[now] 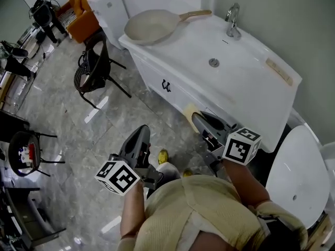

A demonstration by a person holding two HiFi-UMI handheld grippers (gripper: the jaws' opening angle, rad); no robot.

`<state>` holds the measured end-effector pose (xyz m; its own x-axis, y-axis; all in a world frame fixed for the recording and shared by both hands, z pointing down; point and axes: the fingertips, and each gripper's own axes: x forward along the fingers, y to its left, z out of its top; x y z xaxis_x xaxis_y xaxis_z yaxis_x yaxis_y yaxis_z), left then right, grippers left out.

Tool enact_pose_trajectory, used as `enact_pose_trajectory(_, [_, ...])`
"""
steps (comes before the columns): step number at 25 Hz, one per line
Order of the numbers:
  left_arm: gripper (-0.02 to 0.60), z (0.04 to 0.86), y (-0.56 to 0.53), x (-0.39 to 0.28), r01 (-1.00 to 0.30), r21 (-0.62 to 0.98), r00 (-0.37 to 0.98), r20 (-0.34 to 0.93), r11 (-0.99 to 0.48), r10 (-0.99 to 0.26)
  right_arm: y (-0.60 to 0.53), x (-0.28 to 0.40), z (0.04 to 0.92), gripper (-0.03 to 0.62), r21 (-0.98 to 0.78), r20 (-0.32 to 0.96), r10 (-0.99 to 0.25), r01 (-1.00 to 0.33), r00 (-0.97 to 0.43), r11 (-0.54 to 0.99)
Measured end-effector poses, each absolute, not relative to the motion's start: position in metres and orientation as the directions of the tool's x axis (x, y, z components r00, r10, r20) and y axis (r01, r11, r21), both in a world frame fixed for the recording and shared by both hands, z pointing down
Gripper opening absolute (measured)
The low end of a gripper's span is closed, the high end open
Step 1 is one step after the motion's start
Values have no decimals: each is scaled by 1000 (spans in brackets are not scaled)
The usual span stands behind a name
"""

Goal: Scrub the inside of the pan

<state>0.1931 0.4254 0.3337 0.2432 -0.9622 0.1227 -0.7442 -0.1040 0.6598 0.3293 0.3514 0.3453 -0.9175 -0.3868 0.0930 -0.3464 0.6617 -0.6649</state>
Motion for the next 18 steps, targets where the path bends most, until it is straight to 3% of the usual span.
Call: enact_pose_trajectory(18, [54,340,354,74,-743,655,317,163,-138,-934,293,207,343,55,-655,148,-414,-403,-898,640])
